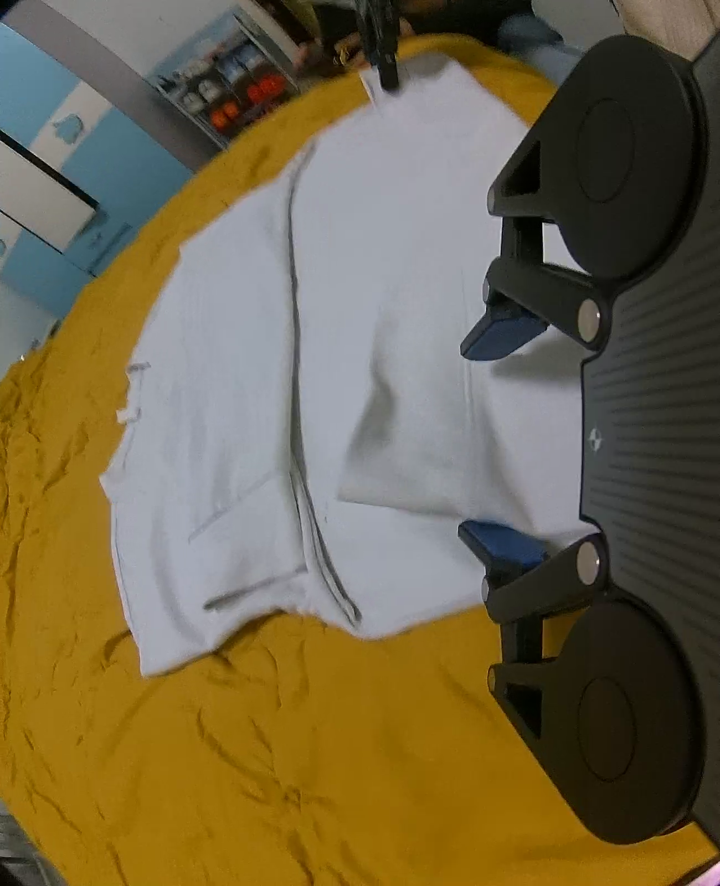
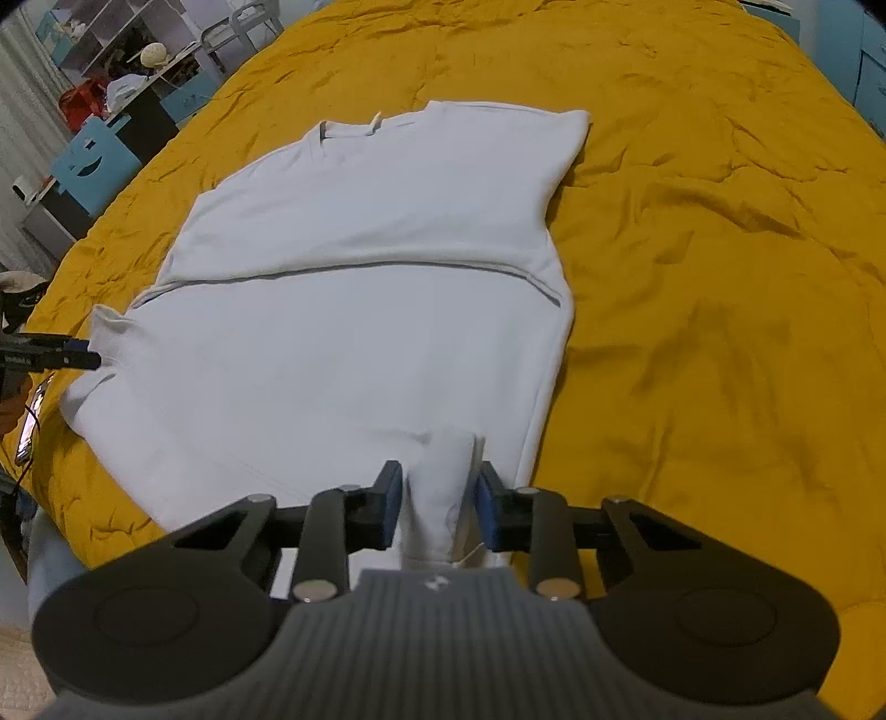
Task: Fold small clothes
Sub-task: 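Close both grippers on the middle of the sweatshirt hem, then lift the hem with both grippers and carry it over the collar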
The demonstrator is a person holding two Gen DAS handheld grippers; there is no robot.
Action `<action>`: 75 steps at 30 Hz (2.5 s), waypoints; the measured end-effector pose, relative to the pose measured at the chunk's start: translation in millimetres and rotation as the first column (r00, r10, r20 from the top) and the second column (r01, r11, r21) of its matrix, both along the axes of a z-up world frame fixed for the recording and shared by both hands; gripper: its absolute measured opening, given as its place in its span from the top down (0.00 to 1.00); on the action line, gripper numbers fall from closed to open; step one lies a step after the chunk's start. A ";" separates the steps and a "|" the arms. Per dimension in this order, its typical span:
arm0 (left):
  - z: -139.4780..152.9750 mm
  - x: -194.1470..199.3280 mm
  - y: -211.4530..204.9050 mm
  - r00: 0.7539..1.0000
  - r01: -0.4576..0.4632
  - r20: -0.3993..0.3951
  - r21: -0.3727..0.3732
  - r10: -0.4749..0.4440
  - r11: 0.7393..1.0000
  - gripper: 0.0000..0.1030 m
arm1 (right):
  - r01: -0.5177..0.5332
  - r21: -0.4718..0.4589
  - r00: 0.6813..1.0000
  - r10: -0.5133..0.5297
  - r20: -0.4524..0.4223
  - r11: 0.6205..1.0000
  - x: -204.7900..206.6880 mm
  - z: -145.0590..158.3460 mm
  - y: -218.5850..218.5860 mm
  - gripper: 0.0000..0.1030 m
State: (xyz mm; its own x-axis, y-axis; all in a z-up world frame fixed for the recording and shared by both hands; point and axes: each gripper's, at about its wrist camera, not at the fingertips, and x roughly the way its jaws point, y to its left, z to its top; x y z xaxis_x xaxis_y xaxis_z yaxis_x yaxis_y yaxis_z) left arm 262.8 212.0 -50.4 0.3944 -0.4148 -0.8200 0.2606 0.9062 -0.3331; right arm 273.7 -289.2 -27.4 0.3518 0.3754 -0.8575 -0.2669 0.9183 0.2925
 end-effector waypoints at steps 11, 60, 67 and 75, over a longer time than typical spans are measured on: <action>-3.9 18.7 -2.9 0.992 -0.118 0.046 -0.062 0.121 0.991 0.80 | -0.015 -0.043 1.000 0.016 0.024 0.999 -2.5 3.2 7.4 0.92; -2.1 237.7 7.1 0.876 -0.347 0.378 0.063 0.300 0.936 0.95 | 0.143 -0.122 0.922 -0.087 0.378 0.982 349.8 -22.3 65.8 0.97; -37.5 257.8 16.3 0.886 -0.377 0.326 0.090 0.331 0.922 0.95 | 0.175 -0.116 0.936 -0.128 0.329 0.978 386.4 -78.8 62.6 0.97; -33.5 260.4 14.7 0.876 -0.423 0.322 0.158 0.358 0.892 0.77 | 0.219 -0.131 0.931 -0.167 0.324 0.967 389.3 -88.6 62.6 0.88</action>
State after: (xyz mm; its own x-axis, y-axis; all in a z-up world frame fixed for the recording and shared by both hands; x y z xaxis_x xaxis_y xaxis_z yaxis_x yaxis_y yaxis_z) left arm 523.2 226.7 -83.9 0.7101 -0.0039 -0.7041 -0.0779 0.9934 -0.0841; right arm 663.0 -226.6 -116.1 0.6599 0.1386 -0.7384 -0.1328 0.9889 0.0669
